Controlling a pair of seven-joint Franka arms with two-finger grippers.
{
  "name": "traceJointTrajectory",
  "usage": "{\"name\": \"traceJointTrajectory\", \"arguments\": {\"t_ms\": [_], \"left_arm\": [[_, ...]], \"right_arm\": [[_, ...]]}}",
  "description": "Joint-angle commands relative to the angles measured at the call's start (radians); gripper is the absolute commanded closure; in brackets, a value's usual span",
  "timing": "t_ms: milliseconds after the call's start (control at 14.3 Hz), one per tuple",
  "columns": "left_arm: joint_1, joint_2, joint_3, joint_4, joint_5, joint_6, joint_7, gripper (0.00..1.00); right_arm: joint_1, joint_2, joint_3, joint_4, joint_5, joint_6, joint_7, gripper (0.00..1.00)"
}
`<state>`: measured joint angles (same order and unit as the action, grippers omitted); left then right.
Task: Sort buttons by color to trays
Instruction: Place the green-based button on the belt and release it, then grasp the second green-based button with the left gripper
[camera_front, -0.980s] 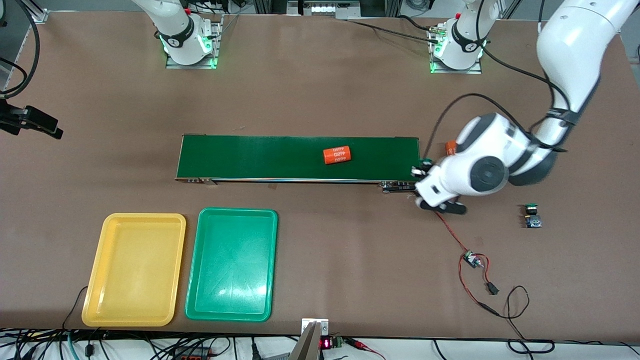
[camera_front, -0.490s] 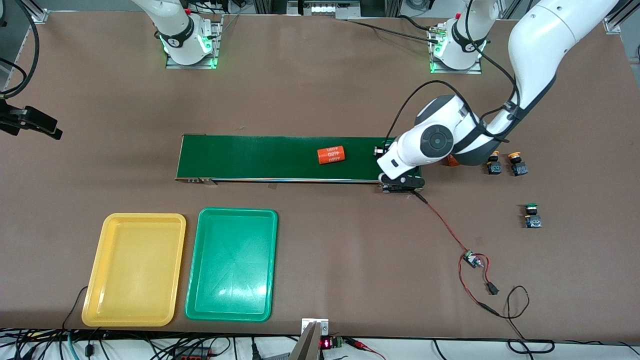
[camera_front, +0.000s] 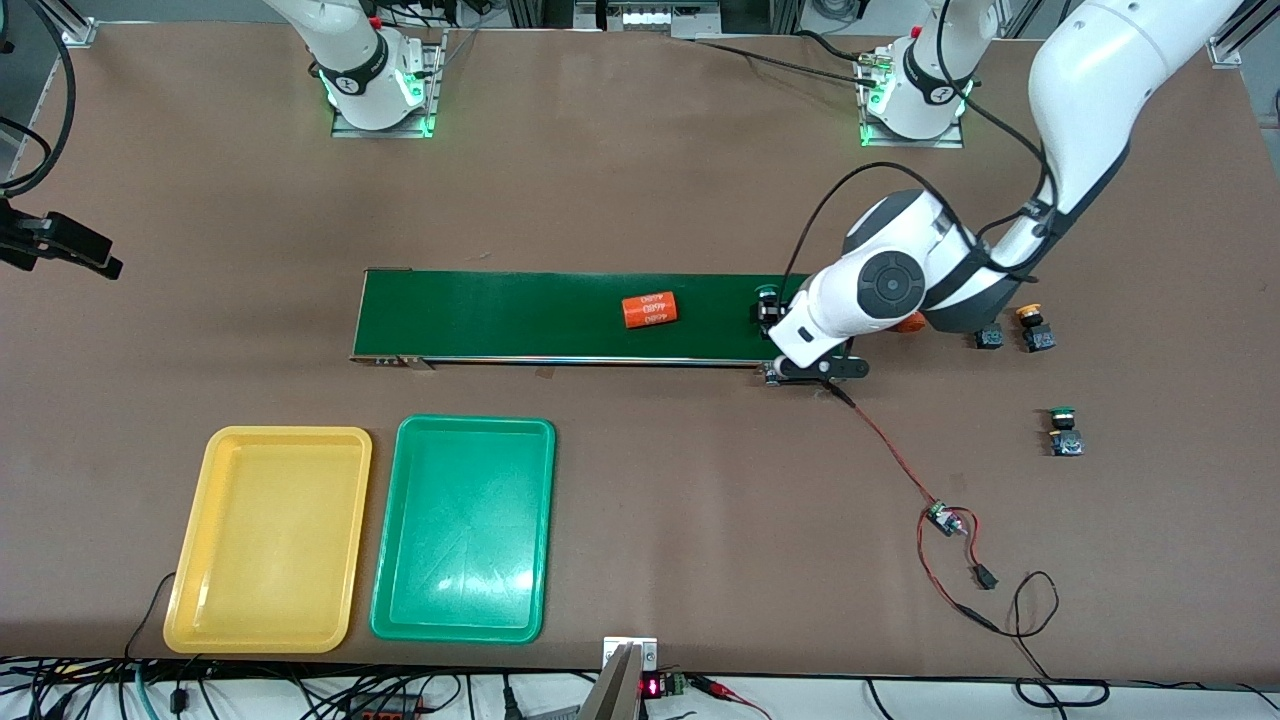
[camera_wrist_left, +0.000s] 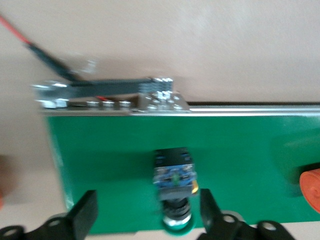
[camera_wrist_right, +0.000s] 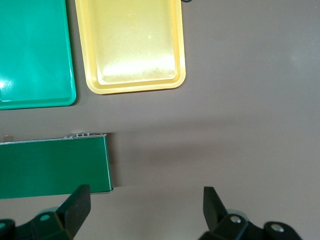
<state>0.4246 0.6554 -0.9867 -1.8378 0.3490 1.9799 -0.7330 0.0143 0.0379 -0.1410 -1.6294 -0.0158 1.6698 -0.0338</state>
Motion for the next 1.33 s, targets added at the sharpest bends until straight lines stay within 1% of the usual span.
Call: {"name": "traceJointTrajectory", "arguments": {"t_ms": [0,70,140,280,350,490,560,630,700,840,910,980,1119,1259], "left_arm": [[0.005,-0.039,0.003,0.153,0.015,-0.195,0.001,0.0],[0.005,-0.036,0.038,0.205,0.018,-0.241,0.03,0.0],[0.003,-0.037,0.086,0.239,0.025,-0.26,0.053,0.0],[0.003,-0.034,0.179,0.285,0.048,-0.263,0.118,0.0],[0.002,-0.031,0.227,0.293,0.07,-0.259,0.162,0.0],[0.002,-0.004,0.313,0.317,0.175,-0.254,0.294,0.0],[0.002,0.019,0.344,0.346,0.211,-0.254,0.354,0.0],[0.005,0.048,0.383,0.374,0.222,-0.253,0.416,0.0],[0.009,0.07,0.426,0.391,0.222,-0.222,0.479,0.0],[0.031,0.09,0.499,0.393,0.225,-0.078,0.576,0.0],[0.045,0.107,0.517,0.391,0.226,-0.014,0.619,0.0],[0.065,0.125,0.528,0.391,0.226,0.023,0.657,0.0],[0.112,0.164,0.53,0.391,0.223,0.078,0.714,0.0],[0.135,0.193,0.53,0.388,0.22,0.121,0.742,0.0]], "right_arm": [[-0.005,-0.013,0.003,-0.015,-0.006,0.013,-0.008,0.0],[-0.005,-0.013,0.003,-0.017,-0.006,0.013,-0.008,0.0],[-0.007,-0.013,0.003,-0.017,-0.006,0.015,-0.008,0.0],[-0.007,-0.013,0.003,-0.017,-0.006,0.013,-0.008,0.0],[-0.007,-0.013,0.003,-0.017,-0.006,0.015,-0.008,0.0],[-0.005,-0.013,0.003,-0.017,-0.006,0.013,-0.008,0.0],[-0.005,-0.013,0.003,-0.017,-0.006,0.015,-0.008,0.0],[-0.005,-0.013,0.003,-0.017,-0.006,0.015,-0.008,0.0],[-0.005,-0.013,0.003,-0.017,-0.006,0.015,-0.008,0.0],[-0.01,-0.013,0.001,-0.017,-0.004,0.015,-0.008,0.0],[-0.01,-0.013,0.0,-0.018,-0.004,0.015,-0.006,0.0],[-0.01,-0.013,0.0,-0.018,-0.004,0.015,-0.008,0.0],[-0.005,-0.013,0.0,-0.017,-0.001,0.015,-0.006,0.0],[-0.005,-0.013,0.0,-0.017,0.0,0.015,-0.006,0.0]]}}
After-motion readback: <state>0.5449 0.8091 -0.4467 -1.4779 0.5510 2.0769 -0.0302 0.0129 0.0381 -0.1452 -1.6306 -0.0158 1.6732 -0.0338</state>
